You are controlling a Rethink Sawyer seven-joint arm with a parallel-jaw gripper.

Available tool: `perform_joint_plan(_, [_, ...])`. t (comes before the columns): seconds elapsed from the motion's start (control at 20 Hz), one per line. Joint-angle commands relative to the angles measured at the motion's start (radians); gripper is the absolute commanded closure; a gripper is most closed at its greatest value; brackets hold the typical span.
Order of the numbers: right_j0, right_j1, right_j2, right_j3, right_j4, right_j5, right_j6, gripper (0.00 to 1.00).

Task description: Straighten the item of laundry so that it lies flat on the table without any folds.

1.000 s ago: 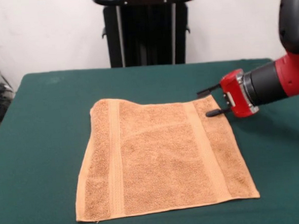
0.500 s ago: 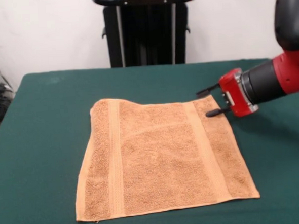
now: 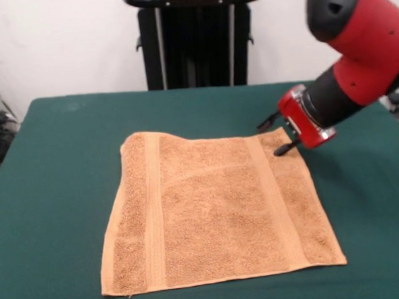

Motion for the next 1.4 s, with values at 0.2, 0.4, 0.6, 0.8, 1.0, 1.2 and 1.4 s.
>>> perform_joint_plan(0.2, [-0.046, -0.069, 0.396, 0.053, 0.090, -0.303, 0.013, 0.00])
perform_joint_plan(0.4, [-0.065, -0.099, 0.426, 0.083, 0.060, -0.328, 0.009, 0.00])
perform_joint_plan(0.6, [-0.134, -0.152, 0.543, 0.170, 0.056, -0.477, -0.055, 0.00])
perform_joint_plan(0.8, [-0.460, -0.233, 0.969, 0.399, -0.051, -0.867, -0.218, 0.00])
perform_joint_plan(1.0, [-0.658, -0.183, 1.184, 0.455, -0.244, -1.020, -0.206, 0.00])
perform_joint_plan(1.2, [-0.686, -0.177, 1.208, 0.435, -0.344, -0.995, -0.121, 0.00])
perform_joint_plan(1.4, [-0.707, -0.158, 1.228, 0.411, -0.426, -0.991, -0.068, 0.00])
